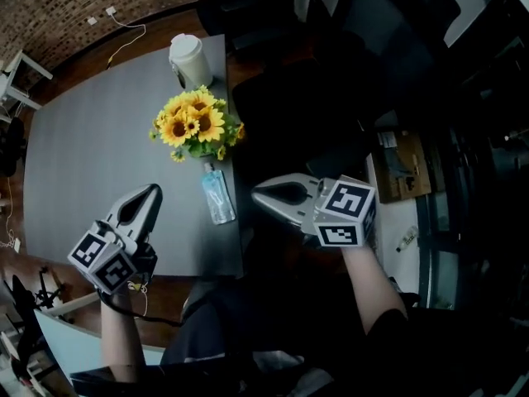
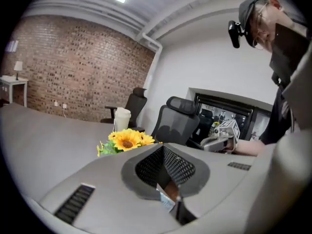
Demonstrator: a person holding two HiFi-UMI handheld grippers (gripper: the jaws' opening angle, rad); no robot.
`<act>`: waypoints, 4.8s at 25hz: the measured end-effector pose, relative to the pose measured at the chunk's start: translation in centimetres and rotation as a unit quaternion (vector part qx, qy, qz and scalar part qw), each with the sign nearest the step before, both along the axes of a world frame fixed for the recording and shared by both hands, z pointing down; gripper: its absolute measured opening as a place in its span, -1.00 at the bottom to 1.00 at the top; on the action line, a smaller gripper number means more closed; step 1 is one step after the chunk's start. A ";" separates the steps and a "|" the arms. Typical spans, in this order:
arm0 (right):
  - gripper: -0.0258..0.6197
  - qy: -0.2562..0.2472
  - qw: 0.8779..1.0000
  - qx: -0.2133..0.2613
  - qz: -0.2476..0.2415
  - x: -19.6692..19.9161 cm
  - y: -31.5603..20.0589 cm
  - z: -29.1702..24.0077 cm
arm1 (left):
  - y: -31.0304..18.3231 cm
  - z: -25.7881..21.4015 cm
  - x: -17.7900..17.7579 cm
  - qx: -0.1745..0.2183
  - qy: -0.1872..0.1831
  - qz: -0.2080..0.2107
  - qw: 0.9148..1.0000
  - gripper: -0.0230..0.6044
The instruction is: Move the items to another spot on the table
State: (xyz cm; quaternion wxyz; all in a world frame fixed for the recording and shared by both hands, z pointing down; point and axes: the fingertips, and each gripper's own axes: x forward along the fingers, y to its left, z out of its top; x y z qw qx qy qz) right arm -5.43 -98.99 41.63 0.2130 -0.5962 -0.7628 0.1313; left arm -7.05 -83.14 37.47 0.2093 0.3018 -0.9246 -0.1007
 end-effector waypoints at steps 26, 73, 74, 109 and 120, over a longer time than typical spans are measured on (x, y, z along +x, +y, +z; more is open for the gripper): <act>-0.97 -0.175 0.969 0.164 -0.056 5.1 20.8 -7.3 | 21.9 -3.5 9.7 0.098 -0.098 -0.060 0.989 -0.91; -0.97 -0.044 0.863 -0.010 -0.503 25.7 54.5 -3.2 | 45.2 2.0 33.8 -0.067 -0.025 -0.517 0.853 -0.91; -0.97 -0.047 0.863 -0.001 -0.503 25.9 55.4 -2.9 | 46.2 2.0 34.2 -0.051 -0.032 -0.519 0.853 -0.91; -0.96 -0.193 0.687 0.068 -0.698 47.8 74.8 1.4 | 60.2 4.8 59.7 0.009 -0.112 -0.718 0.686 -0.91; -0.96 -0.140 0.661 0.041 -0.736 49.9 80.8 2.5 | 62.9 4.0 63.4 -0.014 -0.027 -0.791 0.611 -0.91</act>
